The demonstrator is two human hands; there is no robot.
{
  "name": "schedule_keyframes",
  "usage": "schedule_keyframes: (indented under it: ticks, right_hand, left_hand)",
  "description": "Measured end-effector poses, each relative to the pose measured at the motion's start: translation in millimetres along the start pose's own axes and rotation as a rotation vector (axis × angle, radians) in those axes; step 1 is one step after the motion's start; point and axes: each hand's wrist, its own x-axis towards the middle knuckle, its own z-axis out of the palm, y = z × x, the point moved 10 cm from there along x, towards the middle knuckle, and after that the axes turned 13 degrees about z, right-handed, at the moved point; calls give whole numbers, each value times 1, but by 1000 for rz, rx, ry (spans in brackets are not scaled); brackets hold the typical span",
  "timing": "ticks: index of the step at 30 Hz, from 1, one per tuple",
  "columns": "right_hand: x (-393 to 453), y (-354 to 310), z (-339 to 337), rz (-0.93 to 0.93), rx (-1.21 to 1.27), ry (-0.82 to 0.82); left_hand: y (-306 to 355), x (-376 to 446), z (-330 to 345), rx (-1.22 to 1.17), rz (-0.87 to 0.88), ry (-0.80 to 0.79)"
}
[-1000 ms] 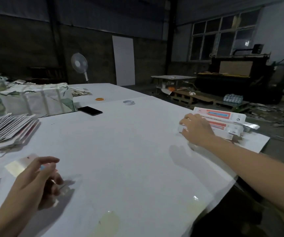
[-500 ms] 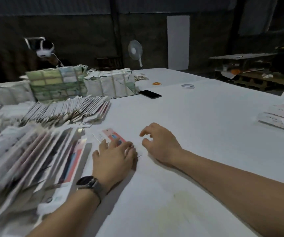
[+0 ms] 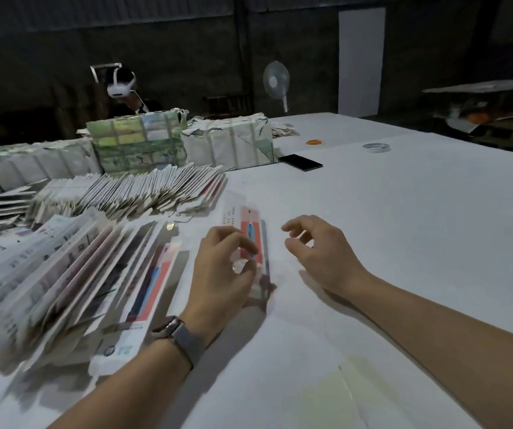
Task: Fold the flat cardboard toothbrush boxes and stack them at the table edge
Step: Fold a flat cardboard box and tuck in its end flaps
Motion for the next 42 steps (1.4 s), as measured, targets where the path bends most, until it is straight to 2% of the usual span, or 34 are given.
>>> schedule_keyframes:
  ticks: [3,6,8,11,14,16,22,29,34,42]
  right_hand:
    - [2,11,-4,180,257,-25]
    - [-2,16,-1,305,576,-63]
    - [-6,13,2,288,639,-67]
    - [-12,12,16,287,640,-152]
    - [-19,5,26,261,589,-252]
    - [-23,-2,30,200,575,-313]
    - [-25,-9,31,153,652,-367]
    - [-23,-8,31,168,727,-426]
    - [-25,-15,35,167,847,-518]
    - [-27,-15,38,176,853,-551]
  left_hand:
    - [31,1,-9,-88,174,166]
    - [46,-4,-7,-223,233,247]
    - [41,-6,1,-284,156,218]
    - [12,-6,5,-369,-69,201]
    - [-14,-10,26,-679,-355,108]
    - [-14,-12,35,-788,-399,52]
    - [-10,-12,41,-770,-363,-41]
    - [-9,-10,40,-756,-322,-26]
    - [2,-11,40,-661,-271,-86]
    - [3,-12,42,-640,-287,-118]
